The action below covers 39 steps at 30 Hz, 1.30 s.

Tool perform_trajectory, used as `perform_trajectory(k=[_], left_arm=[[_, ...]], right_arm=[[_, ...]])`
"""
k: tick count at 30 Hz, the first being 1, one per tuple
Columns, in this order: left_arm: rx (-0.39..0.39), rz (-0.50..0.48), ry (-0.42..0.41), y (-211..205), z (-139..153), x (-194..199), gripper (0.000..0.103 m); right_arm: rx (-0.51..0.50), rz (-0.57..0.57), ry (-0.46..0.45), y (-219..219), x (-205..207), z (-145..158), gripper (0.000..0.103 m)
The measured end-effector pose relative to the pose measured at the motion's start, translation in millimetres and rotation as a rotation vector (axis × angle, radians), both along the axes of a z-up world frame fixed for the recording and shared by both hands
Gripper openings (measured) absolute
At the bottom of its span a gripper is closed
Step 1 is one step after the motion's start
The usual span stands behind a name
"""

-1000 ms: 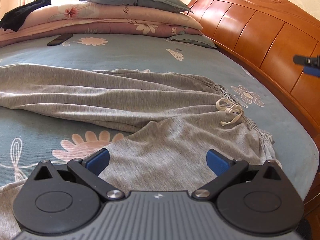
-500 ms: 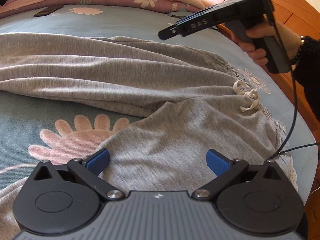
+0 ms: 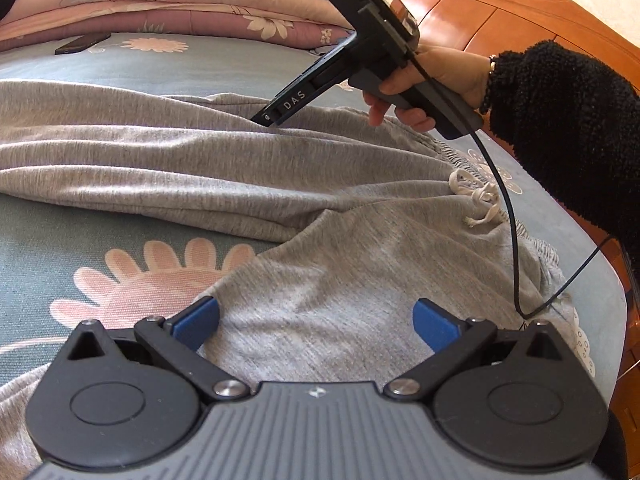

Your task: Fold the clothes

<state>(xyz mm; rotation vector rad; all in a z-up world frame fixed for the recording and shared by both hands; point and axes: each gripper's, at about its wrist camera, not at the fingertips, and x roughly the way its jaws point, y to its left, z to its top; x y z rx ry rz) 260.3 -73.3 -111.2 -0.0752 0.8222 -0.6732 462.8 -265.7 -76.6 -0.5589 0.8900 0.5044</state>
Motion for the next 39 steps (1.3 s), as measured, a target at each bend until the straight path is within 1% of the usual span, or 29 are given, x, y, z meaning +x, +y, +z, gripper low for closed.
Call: perform_trajectory(k=[1, 2, 3, 4, 5, 6, 8, 12, 15, 17, 18, 21, 23, 25, 27, 29, 30, 31, 32, 33, 35, 37, 39], left_arm=[[0.0, 0.0, -0.002, -0.3, -0.3, 0.0, 0.102], [0.002, 0.0, -0.005, -0.6, -0.5, -0.4, 0.102], [0.005, -0.001, -0.009, -1.2, -0.8, -1.0, 0.102], [0.008, -0.001, -0.012, -1.7, -0.8, -1.5, 0.102], [0.01, 0.0, -0.014, -2.1, -0.9, -1.9, 0.102], [0.01, 0.0, -0.014, -2.1, -1.0, -2.1, 0.102], [0.0, 0.003, -0.009, -0.6, -0.6, -1.5, 0.102], [-0.06, 0.029, 0.035, 8.9, 3.2, 3.0, 0.102], [-0.093, 0.049, 0.056, 15.2, 4.8, 6.0, 0.102], [-0.093, 0.053, 0.057, 16.3, 4.9, 6.6, 0.102], [-0.091, 0.054, 0.057, 16.4, 4.8, 6.7, 0.102], [-0.083, 0.052, 0.055, 15.5, 4.0, 6.4, 0.102], [-0.082, 0.054, 0.054, 15.4, 4.6, 5.6, 0.102], [-0.083, 0.054, 0.054, 15.0, 4.5, 5.6, 0.102], [-0.081, 0.051, 0.056, 14.9, 3.5, 5.8, 0.102], [-0.077, 0.048, 0.052, 14.3, 3.1, 5.1, 0.102], [-0.074, 0.047, 0.05, 13.9, 2.9, 4.9, 0.102], [-0.072, 0.047, 0.049, 13.5, 2.8, 4.8, 0.102], [-0.07, 0.047, 0.049, 13.2, 2.7, 4.5, 0.102], [-0.069, 0.046, 0.049, 12.9, 2.6, 4.8, 0.102], [-0.069, 0.047, 0.051, 12.4, 2.5, 6.3, 0.102], [-0.069, 0.048, 0.051, 12.3, 2.2, 7.2, 0.102], [-0.065, 0.047, 0.049, 12.0, 2.4, 6.8, 0.102]], right_arm=[[0.007, 0.009, 0.014, 1.2, -1.3, 0.4, 0.044], [0.015, 0.017, 0.027, 2.5, -2.5, 0.8, 0.036], [0.017, 0.026, 0.038, 4.2, -3.2, 0.5, 0.019], [0.01, 0.033, 0.038, 6.4, -4.3, -0.4, 0.013], [-0.007, 0.038, 0.021, 9.1, -6.2, -1.0, 0.013], [-0.027, 0.04, -0.005, 12.0, -7.5, -1.5, 0.009], [-0.052, 0.01, -0.069, 15.5, -7.2, 0.6, 0.007], [-0.093, -0.063, -0.187, 19.7, -1.5, 3.6, 0.006], [-0.157, -0.117, -0.24, 25.8, 6.3, -4.5, 0.006], [-0.197, -0.15, -0.258, 28.1, 12.6, -13.4, 0.006], [-0.202, -0.17, -0.25, 27.6, 17.0, -18.1, 0.006], [-0.185, -0.221, -0.255, 25.4, 23.2, -25.5, 0.006], [-0.172, -0.262, -0.259, 25.2, 24.8, -23.7, 0.006], [-0.144, -0.297, -0.243, 23.0, 28.4, -19.7, 0.006], [-0.111, -0.314, -0.213, 19.0, 31.0, -16.0, 0.008], [-0.042, -0.315, -0.202, 10.8, 27.3, -3.2, 0.011], [0.006, -0.323, -0.202, 2.9, 24.3, 6.9, 0.021], [0.062, -0.331, -0.193, -7.4, 21.7, 18.4, 0.036], [0.105, -0.339, -0.195, -18.0, 18.1, 29.4, 0.042], [0.111, -0.35, -0.21, -28.2, 13.6, 38.3, 0.052], [0.079, -0.362, -0.222, -46.0, 5.1, 47.1, 0.063], [0.062, -0.369, -0.201, -68.2, -2.6, 50.6, 0.066], [0.038, -0.375, -0.184, -90.3, -11.3, 49.0, 0.067]])
